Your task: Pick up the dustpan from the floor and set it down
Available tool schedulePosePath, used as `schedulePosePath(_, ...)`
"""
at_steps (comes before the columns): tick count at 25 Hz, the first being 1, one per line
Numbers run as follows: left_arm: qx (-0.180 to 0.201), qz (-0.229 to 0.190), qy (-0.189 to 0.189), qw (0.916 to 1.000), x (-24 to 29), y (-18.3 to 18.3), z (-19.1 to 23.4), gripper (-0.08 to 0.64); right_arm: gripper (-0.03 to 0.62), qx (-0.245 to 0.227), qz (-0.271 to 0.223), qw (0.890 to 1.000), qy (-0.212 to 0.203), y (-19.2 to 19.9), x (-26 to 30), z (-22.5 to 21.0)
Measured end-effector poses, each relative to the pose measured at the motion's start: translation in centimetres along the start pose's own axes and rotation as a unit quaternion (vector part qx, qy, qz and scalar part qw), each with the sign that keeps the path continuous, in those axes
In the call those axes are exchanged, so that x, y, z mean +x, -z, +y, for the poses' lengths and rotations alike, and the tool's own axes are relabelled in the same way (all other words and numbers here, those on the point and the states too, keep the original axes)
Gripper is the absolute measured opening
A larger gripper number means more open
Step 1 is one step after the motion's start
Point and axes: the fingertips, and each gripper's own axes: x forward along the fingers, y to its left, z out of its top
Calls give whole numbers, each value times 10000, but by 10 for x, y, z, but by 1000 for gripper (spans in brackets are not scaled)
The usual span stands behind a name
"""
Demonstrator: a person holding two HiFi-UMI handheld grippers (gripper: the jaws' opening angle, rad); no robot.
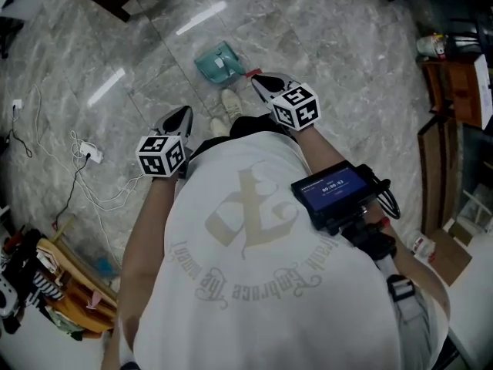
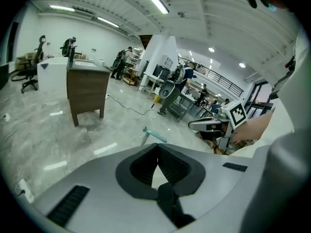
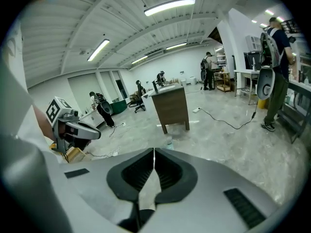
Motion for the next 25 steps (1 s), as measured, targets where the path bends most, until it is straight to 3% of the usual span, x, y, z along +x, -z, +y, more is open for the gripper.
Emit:
schedulePosePath(8, -479, -262, -721, 9959, -22, -10, 42, 12, 20, -474, 579, 9964, -401, -9, 63, -3)
schedulePosePath(15, -840, -349, -1232, 9882, -29, -11, 86, 12, 23, -546, 1181, 9903, -480, 1, 136, -22)
schedulePosePath(18, -1062, -385, -1478, 9826, -45, -2, 89, 12, 136, -624, 1445, 9867, -394, 8, 144, -27)
schedulePosePath(25, -1395, -517, -1889, 9707, -70, 13, 90, 12, 193, -915, 1920, 9770, -156, 26, 162, -41)
